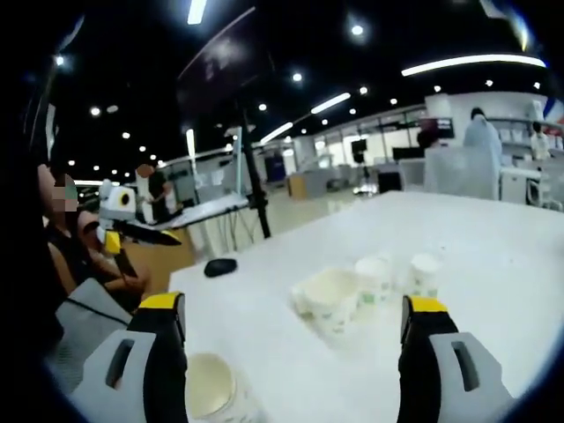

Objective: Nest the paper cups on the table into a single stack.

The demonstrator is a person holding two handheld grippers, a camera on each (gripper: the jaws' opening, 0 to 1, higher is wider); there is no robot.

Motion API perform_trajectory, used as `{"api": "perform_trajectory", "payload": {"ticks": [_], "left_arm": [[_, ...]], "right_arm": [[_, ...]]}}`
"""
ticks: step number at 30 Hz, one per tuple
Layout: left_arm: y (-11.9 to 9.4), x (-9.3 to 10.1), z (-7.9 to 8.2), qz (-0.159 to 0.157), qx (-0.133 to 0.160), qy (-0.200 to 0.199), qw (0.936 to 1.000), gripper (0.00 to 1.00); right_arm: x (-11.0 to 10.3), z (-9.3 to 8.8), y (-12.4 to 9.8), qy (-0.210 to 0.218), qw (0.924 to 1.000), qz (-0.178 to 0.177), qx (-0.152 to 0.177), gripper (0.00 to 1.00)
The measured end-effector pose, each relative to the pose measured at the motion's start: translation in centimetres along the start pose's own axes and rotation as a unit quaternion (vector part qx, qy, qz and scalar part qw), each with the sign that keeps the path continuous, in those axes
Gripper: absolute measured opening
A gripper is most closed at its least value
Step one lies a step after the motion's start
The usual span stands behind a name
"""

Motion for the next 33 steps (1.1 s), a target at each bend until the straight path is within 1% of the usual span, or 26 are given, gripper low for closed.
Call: {"api": "perform_trajectory", "payload": {"ticks": [8, 14, 19, 22, 26, 30, 33], "left_arm": [[0.1, -0.1, 0.0, 0.0, -0.002, -0.001, 1.0, 0.95], [0.1, -0.1, -0.1, -0.002, -0.004, -0.002, 1.0, 0.95], [0.1, -0.3, -0.2, -0.003, -0.007, -0.001, 1.0, 0.95], [0.1, -0.5, 0.0, -0.001, -0.009, -0.003, 1.0, 0.95], [0.1, -0.7, 0.2, 0.0, -0.009, -0.001, 1.0, 0.95], [0.2, -0.7, 0.2, 0.0, -0.009, -0.001, 1.0, 0.95], [0.3, -0.7, 0.2, -0.001, -0.012, 0.002, 0.9999, 0.95]], "right_arm": [[0.7, 0.1, 0.8, -0.003, 1.0, -0.005, -0.003, 0.99], [1.9, -0.1, 1.8, -0.002, 1.0, -0.006, -0.007, 0.97], [2.7, -0.2, 3.0, -0.013, 0.9996, 0.002, -0.025, 0.93], [3.1, 0.0, 3.6, -0.013, 0.9995, 0.005, -0.027, 0.93], [3.5, 0.1, 4.3, -0.013, 0.9995, 0.006, -0.028, 0.89], [4.2, -0.3, 5.1, -0.009, 0.9993, 0.004, -0.035, 0.87], [4.4, -0.7, 5.6, -0.014, 0.9987, 0.008, -0.049, 0.83]]}}
Point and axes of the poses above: the point that each gripper's makers call its tool centre point, and the gripper's own axes: y roughly forward along the fingers, x roughly to its right, z roughly out of its top, the point moved 10 cm from there along -y, roughly backward along the fingers, and after that the axes turned 12 degrees about z, right-handed, at the moved point
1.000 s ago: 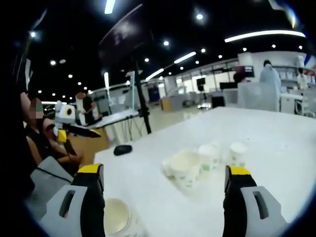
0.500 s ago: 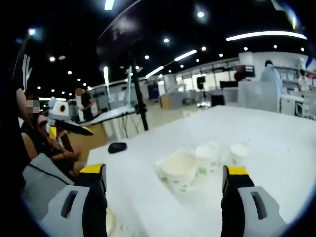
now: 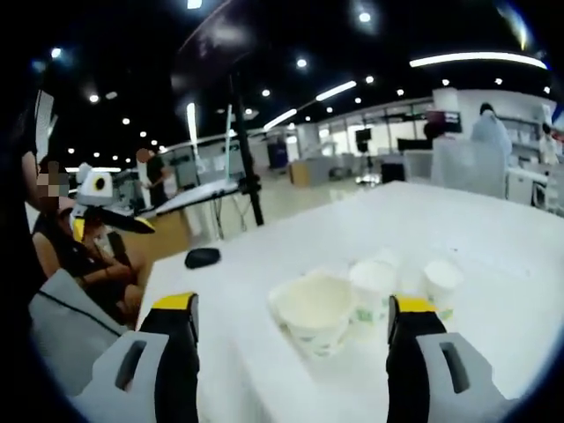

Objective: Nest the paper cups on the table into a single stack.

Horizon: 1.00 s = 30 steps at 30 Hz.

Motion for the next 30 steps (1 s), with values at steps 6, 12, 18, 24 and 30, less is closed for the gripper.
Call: {"api": "perform_trajectory", "payload": {"ticks": [6, 12, 18, 24, 30], "left_arm": [[-0.1, -0.1, 0.0, 0.002, 0.002, -0.003, 1.0, 0.95], [-0.2, -0.2, -0.3, 0.003, -0.002, -0.004, 1.0, 0.95], [-0.5, -0.3, -0.3, 0.006, -0.002, -0.004, 1.0, 0.95], [-0.6, -0.6, -0.5, 0.01, -0.005, -0.005, 0.9999, 0.95], [-0.7, -0.7, -0.6, 0.01, -0.003, -0.007, 0.9999, 0.94]], "right_arm": [[0.4, -0.4, 0.5, 0.003, 0.9999, 0.002, -0.012, 0.79], [1.1, -0.9, 1.0, 0.012, 0.9997, -0.006, -0.018, 0.77], [1.2, -1.2, 1.5, 0.014, 0.9996, -0.005, -0.026, 0.74], [1.3, -1.3, 2.0, 0.013, 0.9994, -0.005, -0.031, 0.72], [1.3, -1.4, 2.2, 0.006, 0.9993, -0.002, -0.035, 0.67]]}}
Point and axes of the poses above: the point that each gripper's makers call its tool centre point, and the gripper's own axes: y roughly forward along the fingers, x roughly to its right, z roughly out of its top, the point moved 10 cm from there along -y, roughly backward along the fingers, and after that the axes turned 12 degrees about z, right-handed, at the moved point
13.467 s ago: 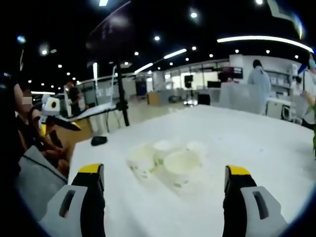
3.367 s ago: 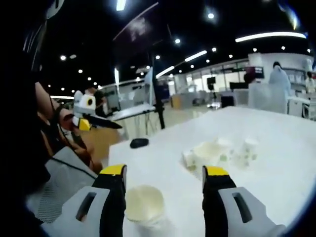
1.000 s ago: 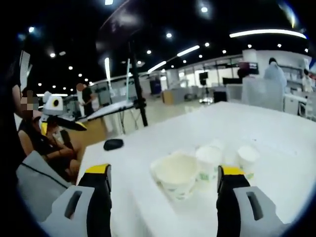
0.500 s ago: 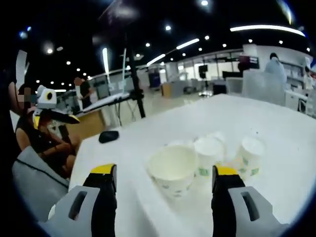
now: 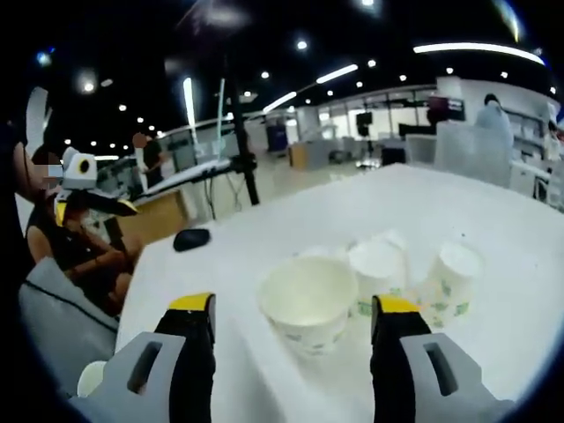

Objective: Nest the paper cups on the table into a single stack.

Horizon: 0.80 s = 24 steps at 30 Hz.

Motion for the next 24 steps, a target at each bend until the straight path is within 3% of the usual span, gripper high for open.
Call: {"api": "perform_trajectory", "payload": {"ticks": [24], "left_arm": [[-0.2, -0.5, -0.3, 0.007, -0.006, -0.005, 0.9999, 0.94]], "right_arm": [[0.3, 0.0, 1.4, -0.007, 0.9999, 0.006, -0.015, 0.57]]}}
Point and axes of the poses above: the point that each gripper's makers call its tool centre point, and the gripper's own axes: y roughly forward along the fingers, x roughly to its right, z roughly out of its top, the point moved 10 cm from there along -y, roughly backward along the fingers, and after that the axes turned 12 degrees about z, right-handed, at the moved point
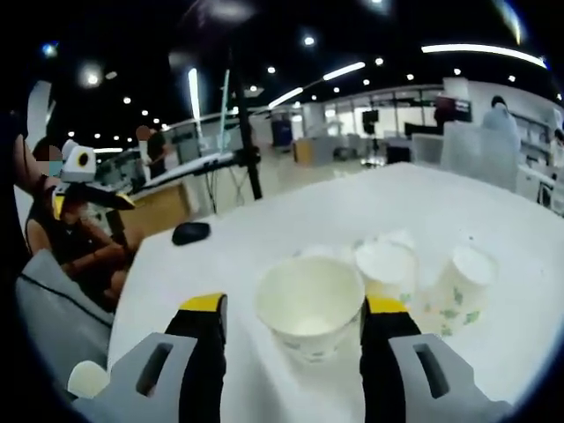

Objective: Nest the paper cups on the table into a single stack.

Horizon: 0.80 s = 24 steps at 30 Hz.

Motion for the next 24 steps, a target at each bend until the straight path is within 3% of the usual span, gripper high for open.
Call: {"api": "perform_trajectory", "payload": {"ticks": [15, 24], "left_arm": [[-0.11, -0.23, -0.19, -0.001, -0.005, -0.001, 1.0, 0.93], [-0.17, -0.36, -0.25, -0.002, -0.008, -0.001, 1.0, 0.92]], "right_arm": [[-0.08, -0.23, 0.45, 0.002, 1.0, 0.008, -0.001, 0.44], [-0.22, -0.35, 0.4, 0.005, 0.9999, 0.014, 0.001, 0.42]]}}
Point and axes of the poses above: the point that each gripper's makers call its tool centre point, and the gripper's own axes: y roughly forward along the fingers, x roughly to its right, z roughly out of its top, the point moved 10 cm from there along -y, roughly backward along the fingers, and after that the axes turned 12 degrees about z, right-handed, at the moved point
